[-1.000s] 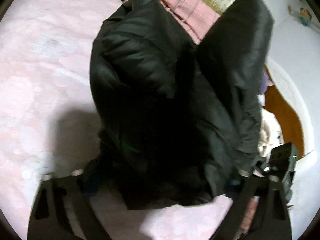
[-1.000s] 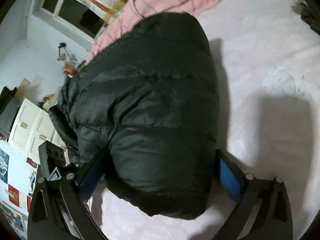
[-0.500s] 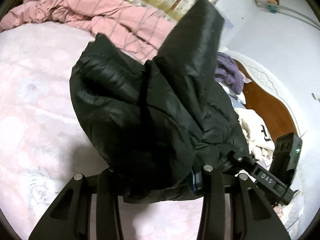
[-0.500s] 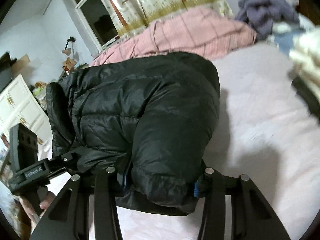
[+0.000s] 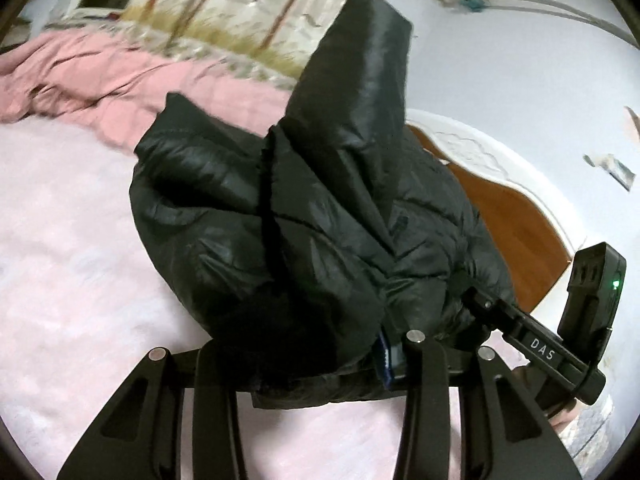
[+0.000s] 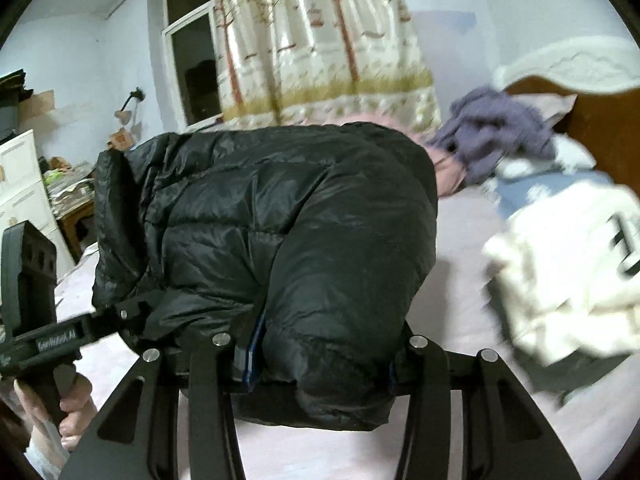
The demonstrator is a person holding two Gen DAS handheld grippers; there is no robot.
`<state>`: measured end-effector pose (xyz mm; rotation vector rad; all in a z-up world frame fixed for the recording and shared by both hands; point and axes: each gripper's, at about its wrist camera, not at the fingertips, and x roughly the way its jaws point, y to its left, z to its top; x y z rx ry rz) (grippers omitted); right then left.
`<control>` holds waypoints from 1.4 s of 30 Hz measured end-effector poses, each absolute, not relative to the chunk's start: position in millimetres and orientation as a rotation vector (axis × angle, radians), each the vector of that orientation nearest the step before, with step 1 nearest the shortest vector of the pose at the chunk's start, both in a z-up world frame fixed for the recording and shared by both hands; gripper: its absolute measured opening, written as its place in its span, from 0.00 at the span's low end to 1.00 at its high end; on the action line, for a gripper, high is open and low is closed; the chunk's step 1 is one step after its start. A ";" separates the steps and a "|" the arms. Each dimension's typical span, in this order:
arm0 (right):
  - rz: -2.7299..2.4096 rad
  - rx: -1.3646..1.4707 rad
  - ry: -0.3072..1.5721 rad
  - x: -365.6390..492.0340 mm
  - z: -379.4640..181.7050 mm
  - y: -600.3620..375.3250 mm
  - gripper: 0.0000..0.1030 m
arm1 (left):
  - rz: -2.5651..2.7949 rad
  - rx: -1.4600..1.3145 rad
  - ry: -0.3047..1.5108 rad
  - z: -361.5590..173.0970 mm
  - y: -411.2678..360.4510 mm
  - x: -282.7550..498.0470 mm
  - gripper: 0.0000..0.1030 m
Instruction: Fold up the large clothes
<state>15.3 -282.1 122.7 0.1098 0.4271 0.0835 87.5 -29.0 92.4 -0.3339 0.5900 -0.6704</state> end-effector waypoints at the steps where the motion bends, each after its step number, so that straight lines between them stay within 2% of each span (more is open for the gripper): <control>1: 0.063 0.100 0.404 12.2 132.4 -295.3 0.45 | -0.694 -0.332 0.578 100.3 -43.8 91.1 0.38; 7: -0.092 0.059 0.268 -12.2 180.8 -380.7 0.45 | -0.842 -0.264 0.464 150.4 -149.3 102.0 0.38; 12: -0.251 0.045 0.228 -25.9 197.8 -460.7 0.45 | -0.952 -0.239 0.435 160.9 -242.0 111.4 0.38; 20: -0.422 0.036 0.281 -11.9 166.9 -548.1 0.45 | -1.014 -0.222 0.492 109.9 -346.4 140.1 0.38; 23: -0.436 0.037 0.316 2.2 141.3 -567.9 0.47 | -0.981 -0.213 0.551 84.7 -360.4 153.0 0.39; 29: -0.467 0.007 0.329 9.2 130.4 -560.6 0.53 | -0.949 -0.175 0.568 82.5 -363.0 151.9 0.40; 32: -0.481 0.021 0.337 10.8 131.5 -559.4 0.56 | -0.930 -0.167 0.581 81.3 -362.3 148.0 0.45; 34: -0.495 0.022 0.334 10.5 133.5 -555.8 0.62 | -0.901 -0.153 0.584 84.1 -360.5 144.9 0.53; 37: -0.556 0.009 0.320 4.7 136.2 -549.0 0.81 | -0.829 -0.115 0.574 86.7 -354.7 139.8 0.72; 38: -0.569 0.009 0.313 2.2 137.5 -547.8 0.85 | -0.784 -0.094 0.547 89.9 -350.2 136.2 0.83; 39: -0.573 0.016 0.306 -0.9 139.1 -546.7 0.85 | -0.746 -0.069 0.511 94.1 -345.0 131.6 0.89; 42: -0.560 0.055 0.315 -5.5 143.3 -545.5 0.86 | -0.694 -0.008 0.453 104.1 -328.5 120.1 0.91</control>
